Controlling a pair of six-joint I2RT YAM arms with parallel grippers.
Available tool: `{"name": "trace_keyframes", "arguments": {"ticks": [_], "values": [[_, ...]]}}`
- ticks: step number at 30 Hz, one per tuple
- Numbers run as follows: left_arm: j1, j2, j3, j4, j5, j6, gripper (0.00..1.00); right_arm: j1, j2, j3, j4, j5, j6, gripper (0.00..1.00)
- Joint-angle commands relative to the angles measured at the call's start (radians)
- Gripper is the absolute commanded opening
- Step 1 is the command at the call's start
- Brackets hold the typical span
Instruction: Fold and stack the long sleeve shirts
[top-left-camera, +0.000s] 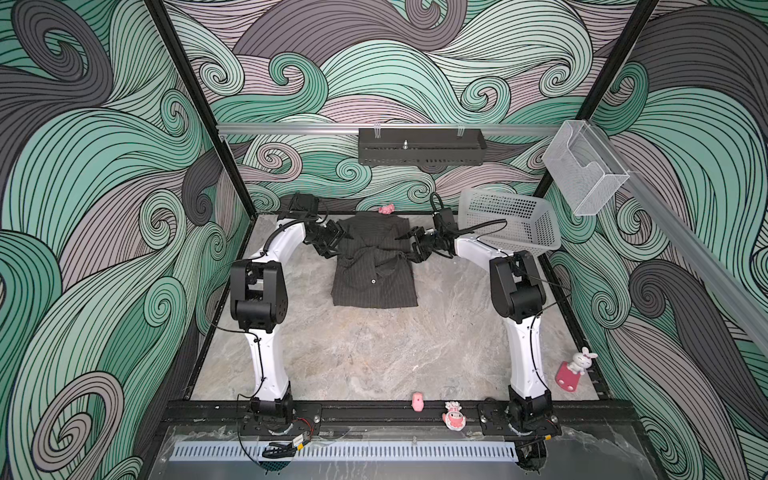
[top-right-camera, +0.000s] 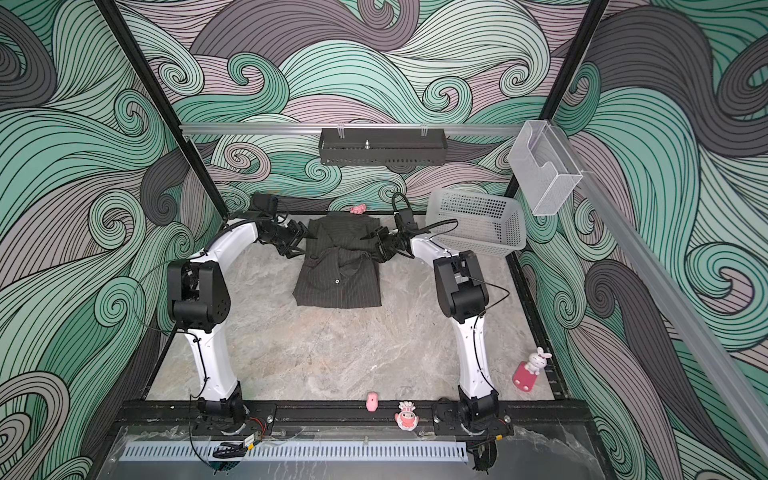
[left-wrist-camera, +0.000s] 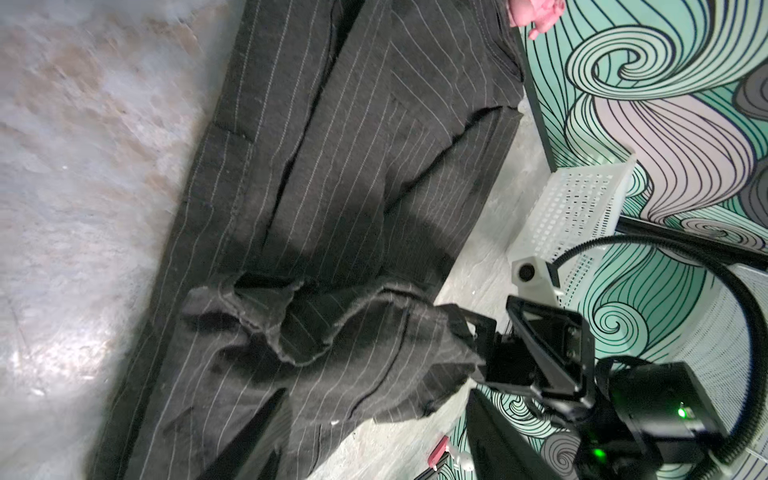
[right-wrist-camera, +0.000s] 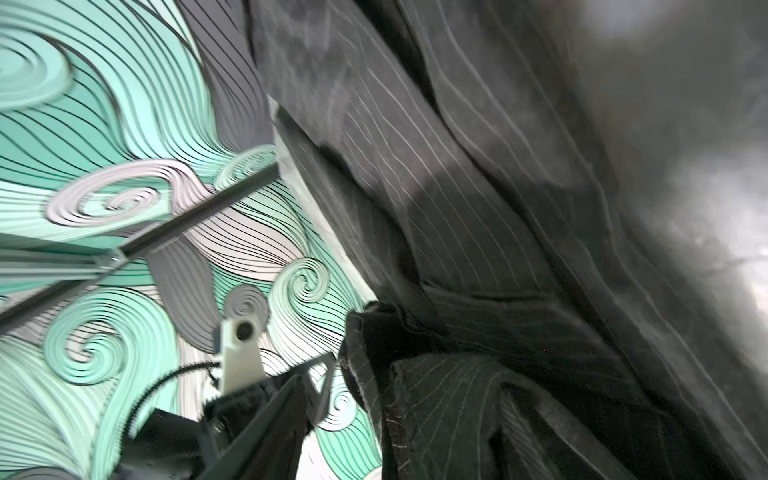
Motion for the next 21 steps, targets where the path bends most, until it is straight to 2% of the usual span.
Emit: {"name": "trace_keyframes", "arguments": {"ticks": [1, 9, 13, 17, 21], "values": [[0.007, -0.087, -0.069, -0.033, 0.002, 0.038, 0.68, -0.015, -0.006, 0.020, -0.009, 0.014, 0.004, 0.71], [0.005, -0.188, -0.260, 0.020, 0.016, 0.057, 0.68, -0.007, -0.215, -0.135, -0.327, 0.135, -0.330, 0.73], [-0.002, -0.223, -0.317, 0.040, 0.027, 0.068, 0.62, 0.037, -0.312, -0.183, -0.442, 0.214, -0.487, 0.71], [-0.009, -0.225, -0.361, 0.074, 0.048, 0.056, 0.61, 0.101, -0.330, -0.230, -0.450, 0.210, -0.495, 0.71], [-0.025, -0.217, -0.367, 0.081, 0.047, 0.053, 0.64, 0.157, -0.282, -0.202, -0.435, 0.200, -0.465, 0.73]]}}
